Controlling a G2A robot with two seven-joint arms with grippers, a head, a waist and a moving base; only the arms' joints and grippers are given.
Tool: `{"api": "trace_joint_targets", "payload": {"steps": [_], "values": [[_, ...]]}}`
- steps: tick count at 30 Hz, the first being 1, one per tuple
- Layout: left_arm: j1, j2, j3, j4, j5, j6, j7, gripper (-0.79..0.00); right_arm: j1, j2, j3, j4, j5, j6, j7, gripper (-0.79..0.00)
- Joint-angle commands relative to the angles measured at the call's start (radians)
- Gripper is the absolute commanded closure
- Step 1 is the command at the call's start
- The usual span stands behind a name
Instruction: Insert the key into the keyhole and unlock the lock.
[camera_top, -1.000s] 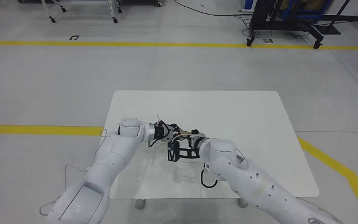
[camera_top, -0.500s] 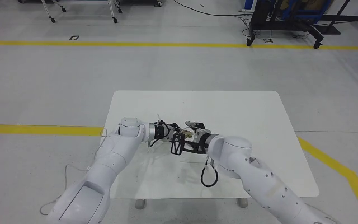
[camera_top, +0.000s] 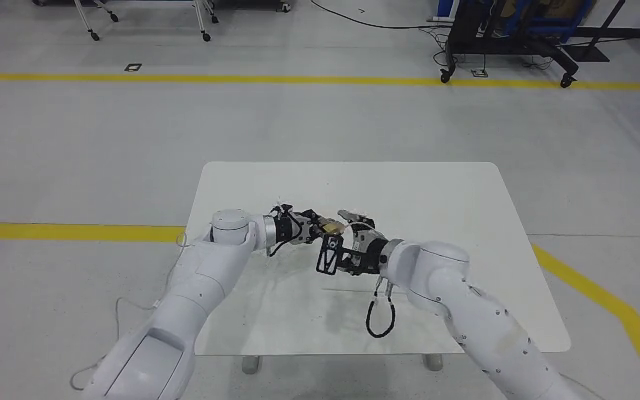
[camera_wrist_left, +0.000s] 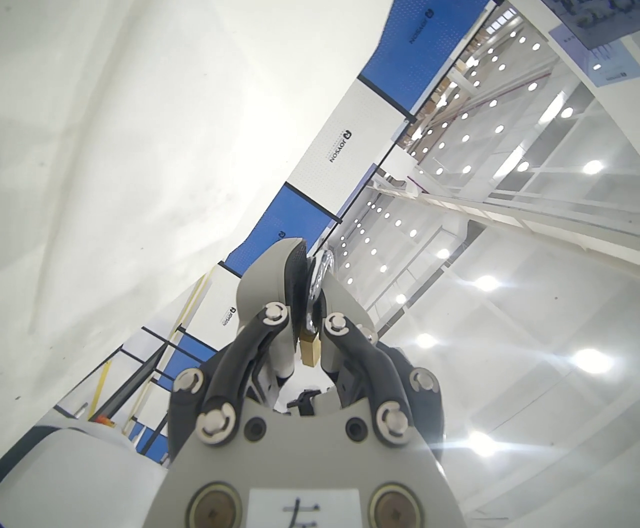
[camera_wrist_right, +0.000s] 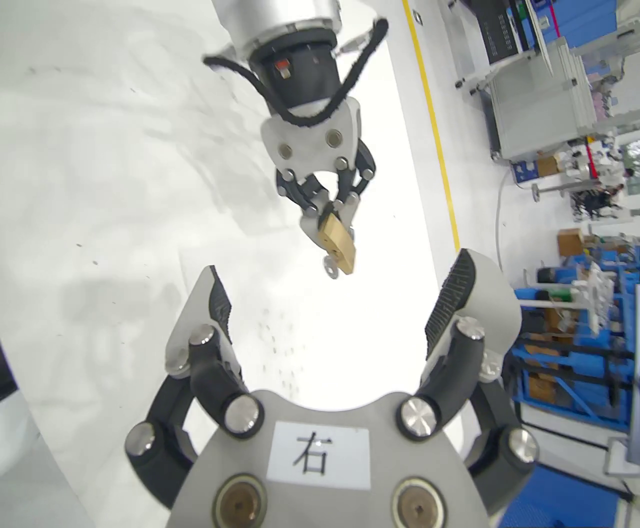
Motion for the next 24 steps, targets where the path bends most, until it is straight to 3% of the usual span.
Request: {"api": "trace_joint_targets", "payload": {"steps": [1, 4, 7, 15, 24], "values": [[0.010, 0.003, -0.012, -0.012, -0.012, -0.016, -0.002, 0.000, -0.020, 0.011, 0.060, 0.037, 0.094, -0.106, -0.210, 0.000], [0.020, 0.008, -0.024, -0.027, -0.021, -0.023, -0.003, 0.000, -0.028, 0.026, 0.116, 0.113, 0.147, -0.252, -0.344, 0.000], [0.030, 0.011, -0.034, -0.045, -0.025, -0.036, -0.005, 0.000, -0.014, 0.033, 0.130, 0.187, 0.180, -0.334, -0.410, 0.000], [0.062, 0.024, -0.050, -0.106, -0.004, -0.123, -0.037, 0.000, 0.058, 0.038, 0.073, 0.330, 0.234, -0.334, -0.410, 0.000], [0.082, 0.034, -0.059, -0.144, 0.018, -0.155, -0.052, 0.000, 0.110, 0.035, 0.044, 0.393, 0.272, -0.305, -0.414, 0.000]]}}
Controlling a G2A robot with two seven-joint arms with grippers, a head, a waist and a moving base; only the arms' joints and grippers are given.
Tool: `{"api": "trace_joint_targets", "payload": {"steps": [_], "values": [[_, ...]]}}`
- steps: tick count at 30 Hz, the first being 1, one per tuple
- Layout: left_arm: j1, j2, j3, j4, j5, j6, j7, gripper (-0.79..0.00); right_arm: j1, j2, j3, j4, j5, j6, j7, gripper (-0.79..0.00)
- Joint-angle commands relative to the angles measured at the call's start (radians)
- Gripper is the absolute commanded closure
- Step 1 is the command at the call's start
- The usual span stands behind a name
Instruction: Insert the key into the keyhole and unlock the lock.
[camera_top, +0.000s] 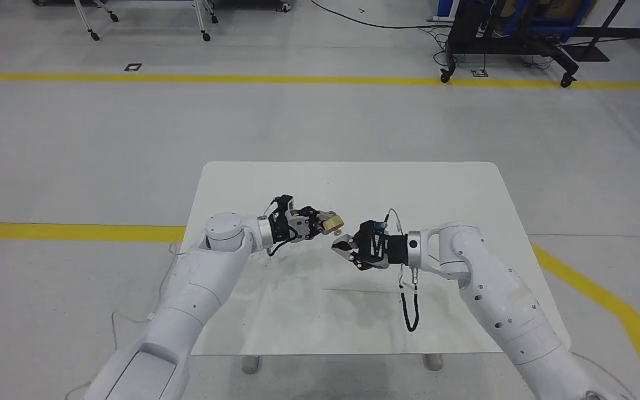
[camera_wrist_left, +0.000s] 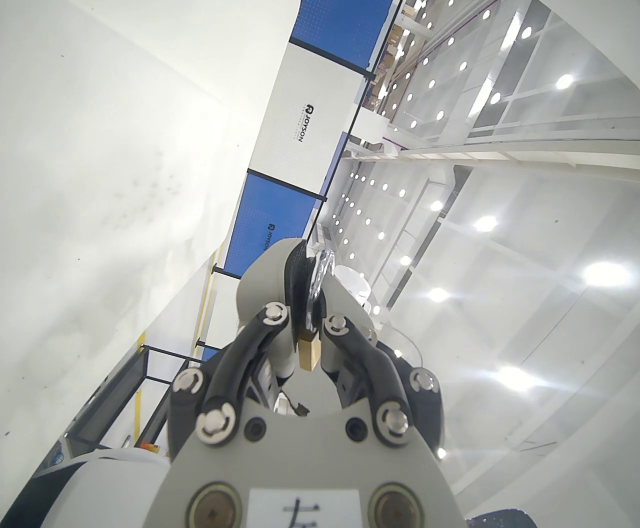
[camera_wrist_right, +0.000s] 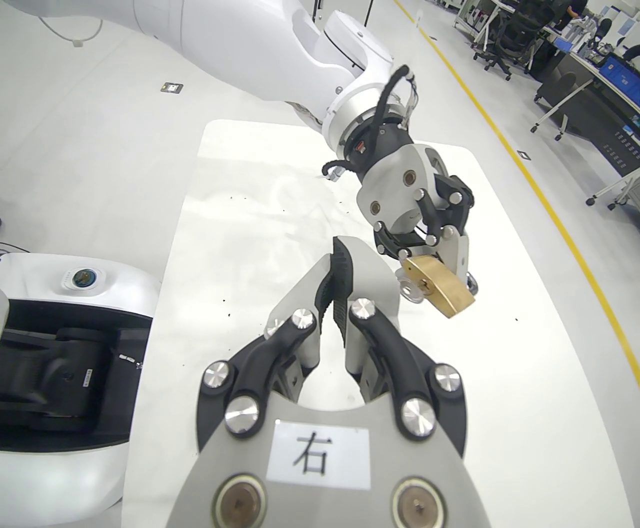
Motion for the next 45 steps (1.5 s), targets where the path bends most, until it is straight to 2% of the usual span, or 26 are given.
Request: {"api": "trace_joint_targets", "payload": {"steps": [1, 10, 17, 21, 22, 23, 24, 27, 35, 37, 40, 41, 42, 43, 45], "values": [[0.003, 0.002, -0.002, -0.006, 0.003, -0.004, -0.003, 0.000, 0.006, -0.001, -0.003, 0.014, 0.009, 0.016, 0.009, 0.000], [0.010, 0.008, 0.000, -0.024, 0.026, -0.014, -0.013, 0.000, 0.042, -0.007, -0.032, 0.066, 0.040, 0.030, 0.025, 0.000], [0.021, 0.013, 0.002, -0.050, 0.053, -0.079, -0.040, 0.000, 0.052, -0.005, -0.035, 0.085, 0.058, 0.019, 0.027, 0.000], [0.027, 0.016, -0.004, -0.058, 0.052, -0.100, -0.044, 0.000, 0.050, 0.001, -0.026, 0.058, 0.067, -0.020, 0.009, 0.000], [0.030, 0.017, -0.007, -0.060, 0.051, -0.110, -0.036, 0.000, 0.046, 0.004, -0.030, 0.030, 0.055, -0.020, 0.002, -0.092], [0.033, 0.017, -0.011, -0.064, 0.052, -0.126, -0.020, 0.000, 0.040, 0.009, -0.036, -0.001, 0.034, -0.020, 0.000, -0.391], [0.037, 0.018, -0.017, -0.069, 0.058, -0.148, 0.009, 0.000, 0.034, 0.015, -0.040, -0.034, 0.011, -0.020, -0.002, -0.785], [0.060, 0.019, -0.034, -0.094, 0.071, -0.218, 0.127, 0.000, 0.034, 0.015, -0.040, -0.034, 0.011, -0.020, -0.002, -0.785], [0.106, 0.025, -0.035, -0.169, 0.180, -0.302, 0.274, 0.000, 0.034, 0.015, -0.040, -0.034, 0.011, -0.020, -0.002, -0.785], [0.121, 0.026, -0.038, -0.188, 0.197, -0.326, 0.322, 0.000, 0.020, 0.014, -0.032, -0.058, -0.027, 0.075, 0.005, -0.785], [0.144, 0.024, -0.047, -0.207, 0.168, -0.319, 0.365, 0.000, -0.045, 0.011, -0.034, -0.128, -0.179, 0.316, -0.016, -0.763], [0.146, 0.023, -0.049, -0.210, 0.157, -0.306, 0.371, 0.000, -0.069, 0.010, -0.046, -0.148, -0.236, 0.387, -0.030, -0.619], [0.147, 0.023, -0.049, -0.212, 0.153, -0.296, 0.377, 0.000, -0.090, 0.008, -0.055, -0.156, -0.281, 0.459, -0.050, -0.539], [0.148, 0.022, -0.049, -0.214, 0.153, -0.290, 0.383, 0.000, -0.107, 0.005, -0.068, -0.161, -0.328, 0.522, -0.066, -0.366], [0.149, 0.020, -0.047, -0.216, 0.145, -0.278, 0.393, 0.000, -0.128, -0.001, -0.095, -0.158, -0.402, 0.632, -0.079, -0.299]]}}
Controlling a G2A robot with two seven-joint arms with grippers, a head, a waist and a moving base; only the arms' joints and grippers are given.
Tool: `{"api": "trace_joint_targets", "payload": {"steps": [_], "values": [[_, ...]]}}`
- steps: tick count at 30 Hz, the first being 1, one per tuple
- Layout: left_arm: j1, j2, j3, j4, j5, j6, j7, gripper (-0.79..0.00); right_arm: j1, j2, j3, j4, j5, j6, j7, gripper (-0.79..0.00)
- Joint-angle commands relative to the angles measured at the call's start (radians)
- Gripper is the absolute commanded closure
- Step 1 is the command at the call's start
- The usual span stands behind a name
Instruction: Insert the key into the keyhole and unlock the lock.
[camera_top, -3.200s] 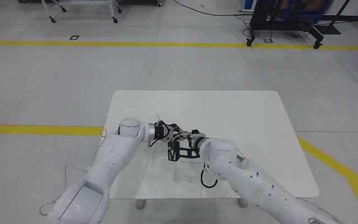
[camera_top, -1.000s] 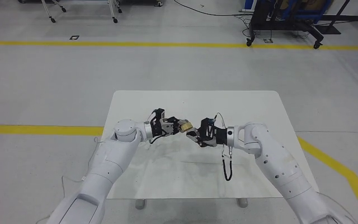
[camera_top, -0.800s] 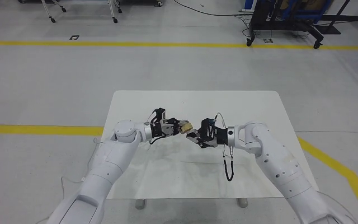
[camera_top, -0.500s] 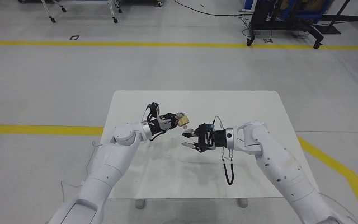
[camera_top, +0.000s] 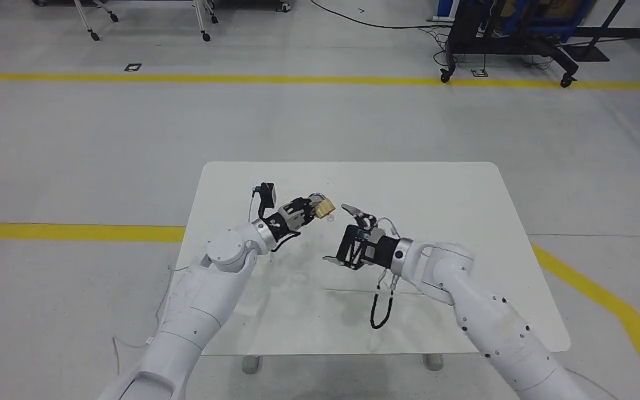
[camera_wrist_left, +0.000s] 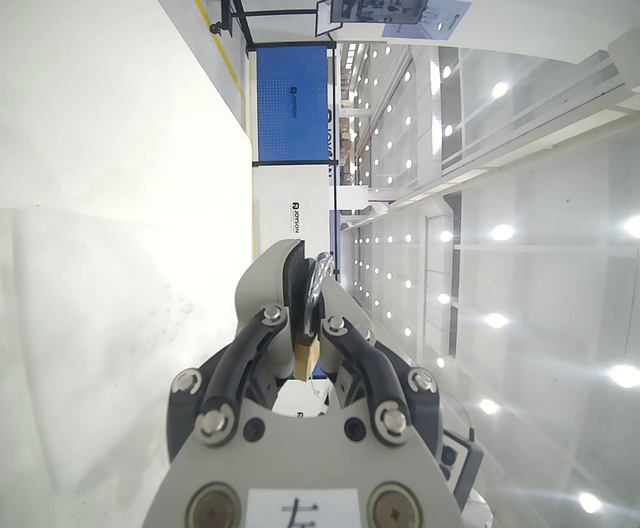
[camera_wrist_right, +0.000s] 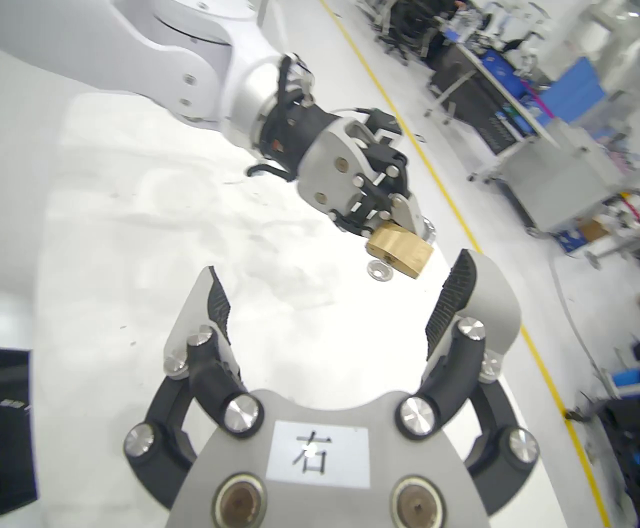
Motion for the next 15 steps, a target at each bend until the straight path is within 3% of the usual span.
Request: {"api": "trace_joint_targets", "payload": {"steps": [1, 5, 15], "values": [[-0.001, -0.002, 0.002, -0.001, -0.003, 0.009, 0.007, 0.000, -0.014, -0.007, -0.029, 0.007, -0.070, 0.132, -0.006, -0.271], [-0.007, -0.004, 0.007, 0.003, -0.002, 0.024, 0.007, 0.000, -0.007, -0.020, -0.068, 0.024, -0.125, 0.213, 0.010, -0.277], [-0.022, -0.006, 0.010, 0.018, 0.015, 0.044, -0.005, 0.000, 0.015, -0.032, -0.080, 0.030, -0.198, 0.231, 0.069, -0.219]]}}
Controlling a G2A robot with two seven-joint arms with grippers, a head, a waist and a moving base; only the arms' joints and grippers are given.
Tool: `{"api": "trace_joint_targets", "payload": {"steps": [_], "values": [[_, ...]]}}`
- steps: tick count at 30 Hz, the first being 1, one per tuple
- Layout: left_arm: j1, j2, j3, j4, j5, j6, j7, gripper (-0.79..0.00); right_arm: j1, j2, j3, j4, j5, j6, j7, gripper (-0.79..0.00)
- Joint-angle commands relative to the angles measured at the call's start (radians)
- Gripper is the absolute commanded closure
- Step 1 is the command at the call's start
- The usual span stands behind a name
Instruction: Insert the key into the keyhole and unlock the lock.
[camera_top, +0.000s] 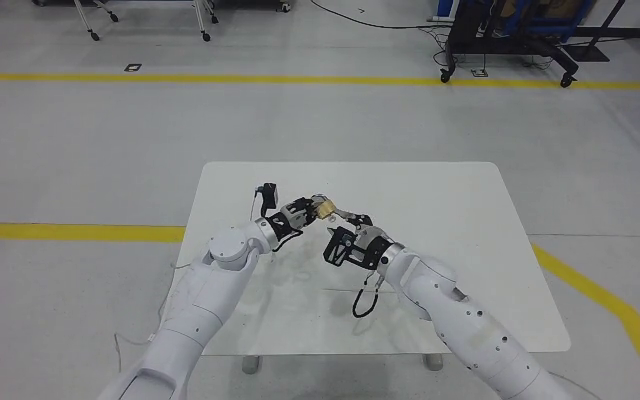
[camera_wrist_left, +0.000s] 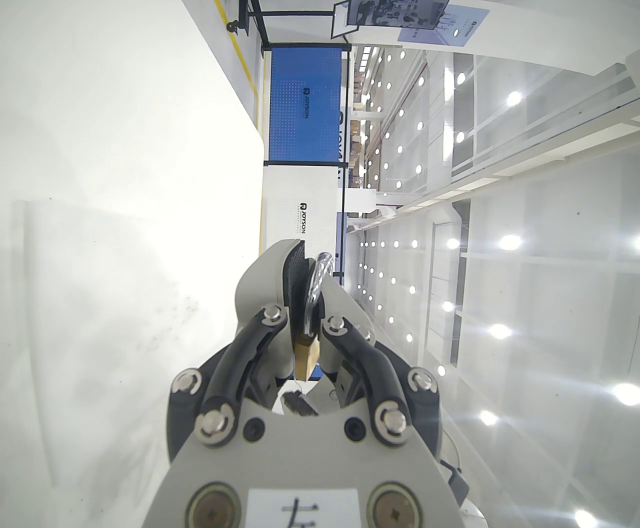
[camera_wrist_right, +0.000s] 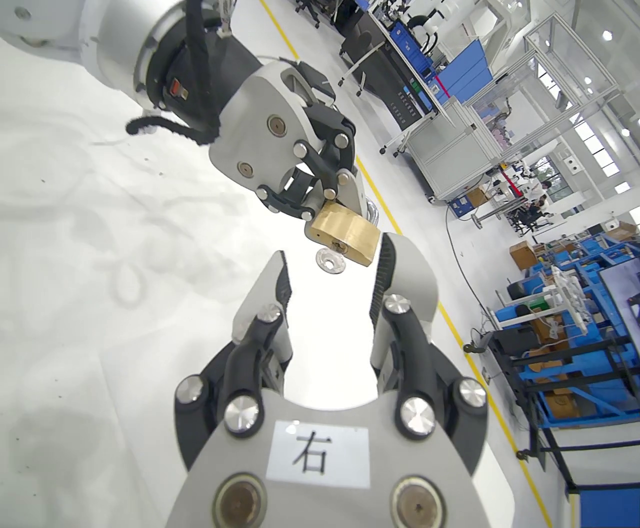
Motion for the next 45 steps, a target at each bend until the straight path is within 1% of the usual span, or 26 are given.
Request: {"api": "trace_joint_targets", "payload": {"steps": [1, 4, 6, 9, 13, 14, 15, 16, 17, 22, 26, 30, 32, 39, 43, 44, 45], "values": [[-0.003, 0.000, -0.001, 0.004, 0.001, 0.002, -0.003, 0.000, 0.002, -0.003, -0.002, 0.000, -0.001, 0.003, 0.010, -0.206], [-0.006, 0.000, -0.001, 0.008, 0.001, 0.007, -0.008, 0.000, 0.005, -0.005, -0.003, 0.001, -0.012, -0.001, 0.013, -0.179], [-0.008, -0.001, 0.001, 0.011, 0.005, 0.014, -0.012, 0.000, 0.012, -0.008, -0.010, 0.003, -0.028, -0.014, 0.036, -0.209], [-0.012, -0.002, 0.003, 0.015, 0.008, 0.022, -0.016, 0.000, 0.022, -0.014, -0.020, 0.007, -0.032, -0.020, 0.057, -0.209], [-0.014, -0.002, 0.004, 0.018, 0.011, 0.025, -0.019, 0.000, 0.031, -0.020, -0.025, 0.016, -0.033, -0.027, 0.069, -0.182], [-0.015, -0.003, 0.003, 0.019, 0.010, 0.026, -0.020, 0.000, 0.033, -0.021, -0.025, 0.018, -0.032, -0.026, 0.073, -0.166], [-0.015, -0.003, 0.003, 0.020, 0.011, 0.026, -0.021, 0.000, 0.035, -0.023, -0.026, 0.019, -0.032, -0.026, 0.076, -0.120], [-0.016, -0.003, 0.004, 0.021, 0.012, 0.027, -0.022, 0.000, 0.036, -0.024, -0.027, 0.020, -0.032, -0.026, 0.077, -0.043], [-0.016, -0.003, 0.004, 0.021, 0.012, 0.027, -0.022, 0.000, 0.037, -0.026, -0.027, 0.022, -0.032, -0.025, 0.079, 0.000], [-0.017, -0.003, 0.005, 0.021, 0.020, 0.022, -0.026, 0.000, 0.038, -0.032, -0.019, 0.034, 0.003, -0.020, 0.066, 0.000], [-0.014, -0.003, 0.004, 0.016, 0.024, 0.001, -0.028, 0.000, 0.028, -0.035, 0.013, 0.053, 0.102, -0.022, 0.023, 0.000], [-0.005, -0.002, -0.004, 0.005, 0.024, -0.035, -0.032, 0.000, 0.021, -0.034, 0.061, 0.086, 0.244, -0.091, -0.083, 0.000], [0.000, 0.000, -0.008, -0.001, 0.025, -0.051, -0.034, 0.000, 0.018, -0.030, 0.088, 0.107, 0.290, -0.135, -0.134, 0.000], [0.015, 0.001, -0.018, -0.016, 0.022, -0.088, -0.036, 0.000, 0.011, -0.024, 0.120, 0.123, 0.329, -0.211, -0.190, 0.000], [0.023, 0.003, -0.027, -0.025, 0.020, -0.116, -0.036, 0.000, 0.008, -0.023, 0.135, 0.133, 0.351, -0.236, -0.206, 0.000], [0.026, 0.004, -0.028, -0.028, 0.018, -0.123, -0.038, 0.000, 0.008, -0.022, 0.137, 0.134, 0.350, -0.239, -0.206, -0.018], [0.028, 0.004, -0.030, -0.030, 0.018, -0.127, -0.039, 0.000, 0.007, -0.022, 0.137, 0.134, 0.350, -0.240, -0.206, -0.129]]}}
